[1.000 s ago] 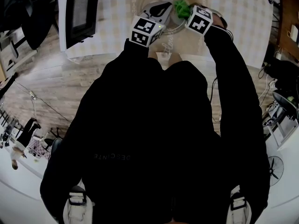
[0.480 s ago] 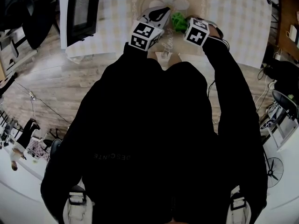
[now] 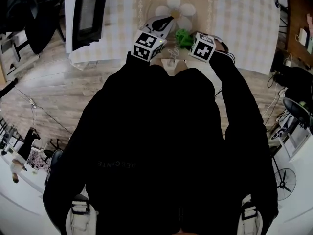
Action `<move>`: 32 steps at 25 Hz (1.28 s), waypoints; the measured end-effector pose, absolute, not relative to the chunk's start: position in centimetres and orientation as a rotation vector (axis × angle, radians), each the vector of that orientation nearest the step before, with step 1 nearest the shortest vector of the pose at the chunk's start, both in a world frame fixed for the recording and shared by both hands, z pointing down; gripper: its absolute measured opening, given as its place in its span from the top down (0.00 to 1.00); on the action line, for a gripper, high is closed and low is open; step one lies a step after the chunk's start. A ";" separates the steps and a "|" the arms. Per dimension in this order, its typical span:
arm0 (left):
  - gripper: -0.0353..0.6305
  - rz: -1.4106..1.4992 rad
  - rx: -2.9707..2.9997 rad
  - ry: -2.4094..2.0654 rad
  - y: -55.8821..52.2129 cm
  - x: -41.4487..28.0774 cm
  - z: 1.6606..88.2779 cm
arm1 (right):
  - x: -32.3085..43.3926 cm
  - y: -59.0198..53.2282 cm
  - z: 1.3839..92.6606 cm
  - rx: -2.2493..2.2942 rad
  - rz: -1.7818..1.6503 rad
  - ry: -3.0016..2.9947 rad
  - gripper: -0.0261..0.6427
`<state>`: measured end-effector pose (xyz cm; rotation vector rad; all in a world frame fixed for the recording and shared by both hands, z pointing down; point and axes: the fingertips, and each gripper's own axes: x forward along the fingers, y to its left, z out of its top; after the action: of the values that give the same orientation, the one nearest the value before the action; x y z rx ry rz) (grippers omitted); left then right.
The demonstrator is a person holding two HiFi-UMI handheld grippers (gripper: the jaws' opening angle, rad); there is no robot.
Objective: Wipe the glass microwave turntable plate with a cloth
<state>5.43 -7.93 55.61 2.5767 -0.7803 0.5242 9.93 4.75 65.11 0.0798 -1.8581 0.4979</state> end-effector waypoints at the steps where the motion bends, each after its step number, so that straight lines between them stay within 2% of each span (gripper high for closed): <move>1: 0.91 0.534 2.579 -0.776 -7.7 5.2 55.6 | 9.9 4.8 64.8 0.097 0.518 -1.877 0.80; 11: 0.91 0.487 2.594 -0.818 -8.4 3.6 52.0 | 9.7 0.9 57.8 0.375 0.460 -2.090 0.79; 22: 0.91 0.350 2.686 -0.871 -11.3 2.4 44.1 | 9.8 -4.8 46.9 0.652 0.245 -2.289 0.79; 32: 0.91 0.103 2.752 -0.926 -13.3 1.6 34.4 | 10.7 -8.4 35.6 0.926 0.081 -2.473 0.79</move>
<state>1.58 -13.29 34.44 2.7518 -0.9263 0.1033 10.70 -8.38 35.57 0.9261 -2.4726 0.0814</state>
